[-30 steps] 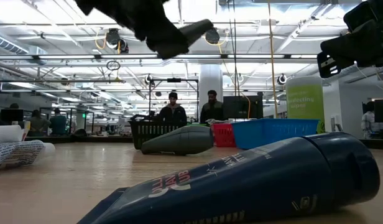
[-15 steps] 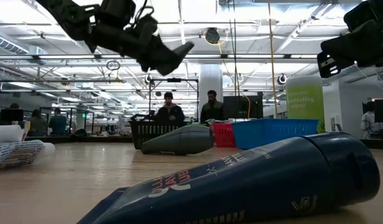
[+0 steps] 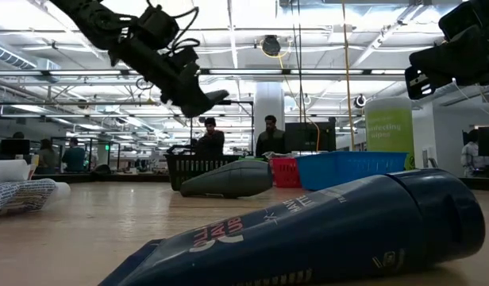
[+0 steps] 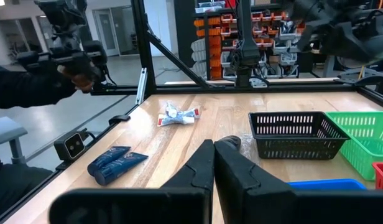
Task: Pick & Place Travel size toiletries
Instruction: Put the bottom gray deodorant into the green bin
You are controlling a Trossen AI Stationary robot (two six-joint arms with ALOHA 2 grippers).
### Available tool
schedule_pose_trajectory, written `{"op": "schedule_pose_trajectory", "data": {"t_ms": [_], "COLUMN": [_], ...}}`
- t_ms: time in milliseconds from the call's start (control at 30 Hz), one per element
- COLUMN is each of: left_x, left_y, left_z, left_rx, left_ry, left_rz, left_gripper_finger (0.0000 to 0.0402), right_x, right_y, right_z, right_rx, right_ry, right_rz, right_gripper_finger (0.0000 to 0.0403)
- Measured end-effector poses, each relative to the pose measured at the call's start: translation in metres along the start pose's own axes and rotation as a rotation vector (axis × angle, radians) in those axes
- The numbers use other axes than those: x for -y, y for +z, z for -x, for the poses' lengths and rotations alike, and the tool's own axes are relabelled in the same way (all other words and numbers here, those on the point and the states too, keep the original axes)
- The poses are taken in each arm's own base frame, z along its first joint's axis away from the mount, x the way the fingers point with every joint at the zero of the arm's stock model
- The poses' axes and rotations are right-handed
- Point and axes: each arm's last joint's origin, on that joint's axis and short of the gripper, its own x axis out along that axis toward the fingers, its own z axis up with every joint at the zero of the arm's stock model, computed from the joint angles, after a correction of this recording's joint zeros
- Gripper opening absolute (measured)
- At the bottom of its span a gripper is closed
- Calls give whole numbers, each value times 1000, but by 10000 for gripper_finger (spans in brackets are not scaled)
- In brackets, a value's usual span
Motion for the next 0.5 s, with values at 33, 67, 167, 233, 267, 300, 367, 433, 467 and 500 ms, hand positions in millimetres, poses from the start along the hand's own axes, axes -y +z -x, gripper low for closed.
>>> {"op": "schedule_pose_trajectory", "data": {"t_ms": [33,67,167,233,267,300,367,433,467,500], "left_x": [-2,-3,-3,-2,-1,0,2,5,6,7], "left_y": [3,6,17,21,24,25,25,24,21,19], "left_z": [1,2,5,4,3,1,-4,-14,-19,-25], "left_rx": [-25,-41,-51,-55,-52,-50,-63,-82,-105,-123], "left_ry": [7,10,13,7,8,6,-5,-13,-18,-21], "left_rz": [2,0,-21,-26,-28,-30,-34,-38,-39,-41], "left_gripper_finger": [196,197,196,196,196,196,196,196,196,196], "right_x": [0,0,0,0,0,0,0,0,0,0], "right_y": [0,0,0,0,0,0,0,0,0,0], "right_z": [0,0,0,0,0,0,0,0,0,0], "right_rx": [0,0,0,0,0,0,0,0,0,0], "right_ry": [-1,0,0,0,0,0,-1,0,-1,0], "right_rz": [0,0,0,0,0,0,0,0,0,0], "right_gripper_finger": [4,4,4,4,4,4,4,4,4,4]}}
